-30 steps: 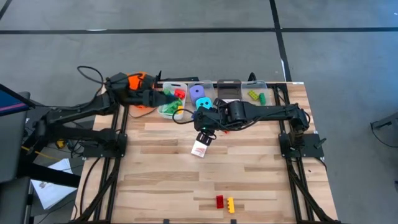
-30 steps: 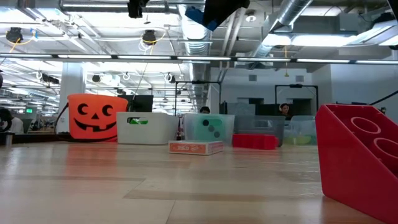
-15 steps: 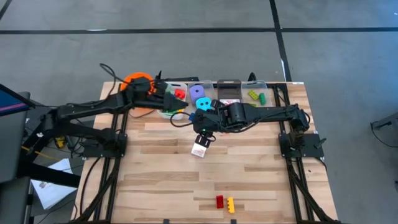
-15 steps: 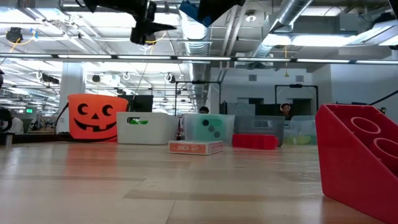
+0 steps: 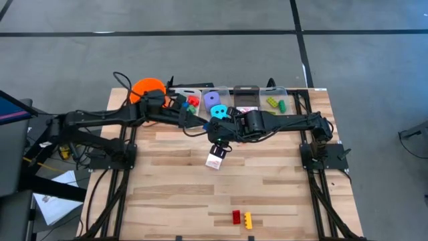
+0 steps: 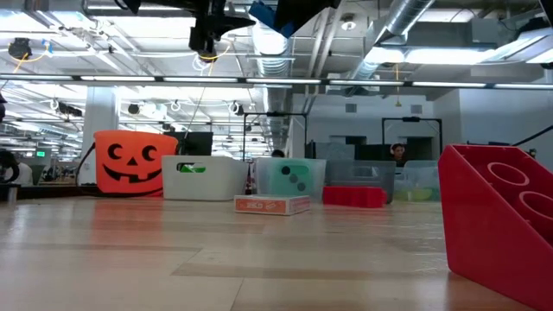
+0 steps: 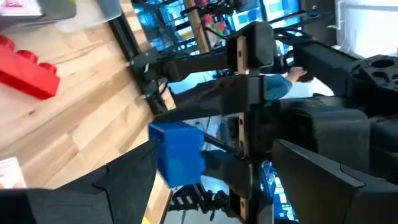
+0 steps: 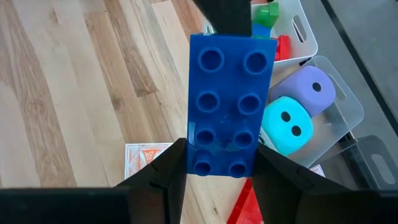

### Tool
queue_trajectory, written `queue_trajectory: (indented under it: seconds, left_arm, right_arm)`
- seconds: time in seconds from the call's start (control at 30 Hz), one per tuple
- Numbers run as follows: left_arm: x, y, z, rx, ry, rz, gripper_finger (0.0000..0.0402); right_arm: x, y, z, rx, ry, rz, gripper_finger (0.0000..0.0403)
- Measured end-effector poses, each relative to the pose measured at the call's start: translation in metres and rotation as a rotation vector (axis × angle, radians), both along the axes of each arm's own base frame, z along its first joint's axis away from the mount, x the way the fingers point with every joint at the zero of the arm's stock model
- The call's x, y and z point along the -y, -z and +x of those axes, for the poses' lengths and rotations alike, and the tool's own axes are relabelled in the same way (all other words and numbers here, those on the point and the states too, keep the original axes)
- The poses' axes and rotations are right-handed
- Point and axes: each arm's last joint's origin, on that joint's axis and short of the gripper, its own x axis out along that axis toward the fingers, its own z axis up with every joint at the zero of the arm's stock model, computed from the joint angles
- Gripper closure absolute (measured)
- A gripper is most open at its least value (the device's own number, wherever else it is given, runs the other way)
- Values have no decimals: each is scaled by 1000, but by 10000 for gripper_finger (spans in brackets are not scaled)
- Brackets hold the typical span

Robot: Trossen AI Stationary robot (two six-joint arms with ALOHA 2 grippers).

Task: Pick & Place Toys
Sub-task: Put the blue game piece into the right transparent bin

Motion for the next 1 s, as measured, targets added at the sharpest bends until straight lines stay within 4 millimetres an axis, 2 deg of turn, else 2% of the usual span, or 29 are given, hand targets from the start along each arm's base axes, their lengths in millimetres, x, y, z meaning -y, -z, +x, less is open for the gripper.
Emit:
queue_trajectory:
  seconds: [0.47, 0.6, 0.77, 1.0]
  left_arm:
    - [9, 15, 17, -50, 41, -10, 95]
    - [10, 17, 18, -62, 42, -12, 111]
    - [10, 18, 18, -69, 42, -11, 174]
    - [9, 19, 17, -76, 51, 36, 316]
  right_arm:
    - [0, 0, 1, 10, 0, 1, 256]
    - [0, 0, 2, 16, 0, 2, 256]
    - [0, 0, 2, 17, 1, 2, 256]
    - [0, 0, 1, 5, -1, 4, 255]
